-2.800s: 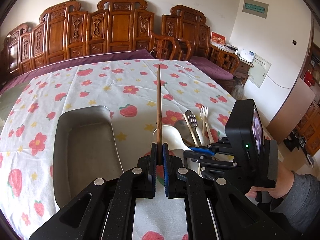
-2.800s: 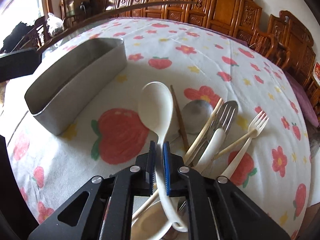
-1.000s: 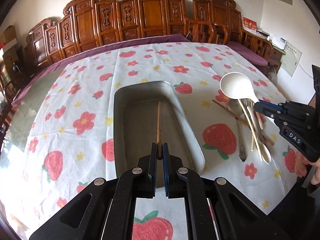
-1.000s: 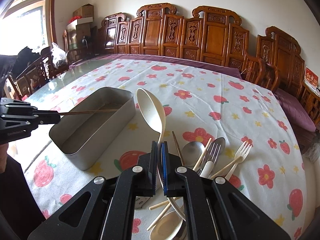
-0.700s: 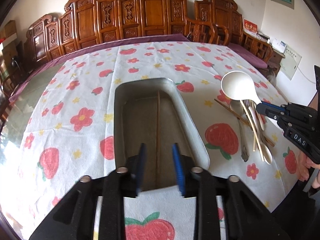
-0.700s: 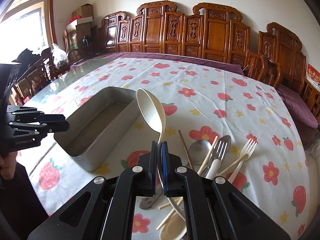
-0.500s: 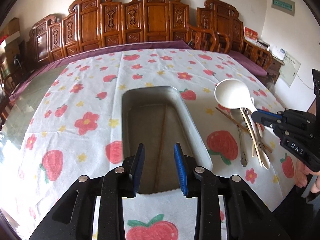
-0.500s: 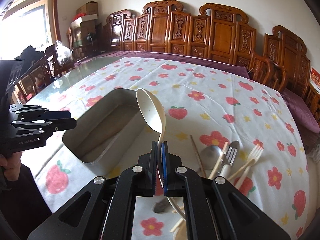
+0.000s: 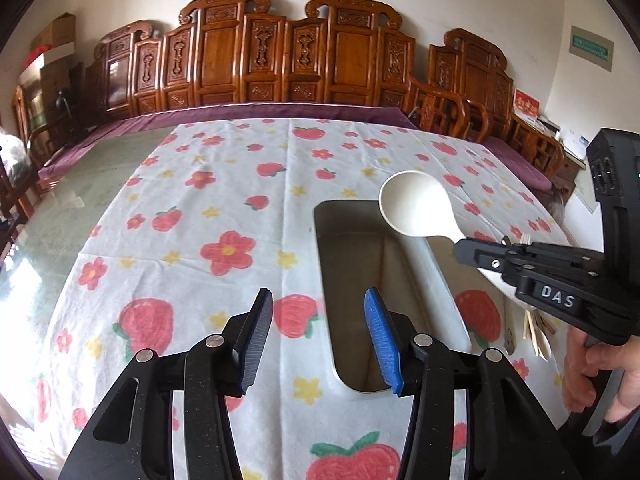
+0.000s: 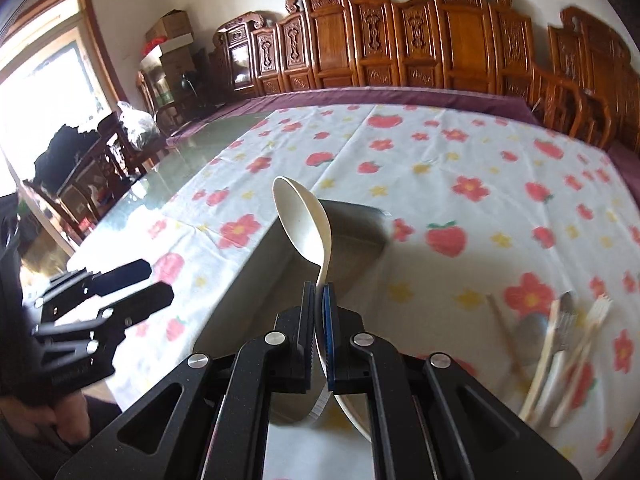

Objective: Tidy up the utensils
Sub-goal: 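Lower the white spoon into the metal tray and open the right gripper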

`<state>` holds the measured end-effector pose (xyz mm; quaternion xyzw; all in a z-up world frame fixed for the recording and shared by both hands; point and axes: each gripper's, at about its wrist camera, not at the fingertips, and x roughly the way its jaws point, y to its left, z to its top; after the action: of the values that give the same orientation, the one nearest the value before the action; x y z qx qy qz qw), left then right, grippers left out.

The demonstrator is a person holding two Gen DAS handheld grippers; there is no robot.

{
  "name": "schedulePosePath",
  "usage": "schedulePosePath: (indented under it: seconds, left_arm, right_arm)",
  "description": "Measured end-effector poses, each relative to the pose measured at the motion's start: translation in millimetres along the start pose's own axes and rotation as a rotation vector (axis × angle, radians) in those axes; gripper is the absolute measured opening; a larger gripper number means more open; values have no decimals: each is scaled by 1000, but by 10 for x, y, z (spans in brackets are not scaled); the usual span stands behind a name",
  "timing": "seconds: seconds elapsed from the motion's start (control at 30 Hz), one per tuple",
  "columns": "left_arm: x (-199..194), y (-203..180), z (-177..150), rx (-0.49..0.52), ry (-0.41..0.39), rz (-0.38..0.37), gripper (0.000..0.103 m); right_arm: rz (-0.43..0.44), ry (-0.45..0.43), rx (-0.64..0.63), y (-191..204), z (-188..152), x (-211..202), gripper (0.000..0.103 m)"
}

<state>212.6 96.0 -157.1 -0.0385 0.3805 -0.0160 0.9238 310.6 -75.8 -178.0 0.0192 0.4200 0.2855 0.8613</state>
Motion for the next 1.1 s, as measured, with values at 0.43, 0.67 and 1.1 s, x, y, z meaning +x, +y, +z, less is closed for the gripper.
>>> schedulePosePath:
  seconds: [0.43, 0.67, 1.1]
  left_arm:
    - [-56, 187, 9, -45, -16, 2, 47]
    - [-62, 189, 7, -47, -16, 1, 47]
    - [-45, -128, 7, 3, -22, -50, 49]
  right_arm:
    - [1, 105, 216, -39, 41, 639, 6]
    - [38, 132, 190, -7, 8, 738, 9]
    - [-75, -27, -6, -287, -196, -286, 9]
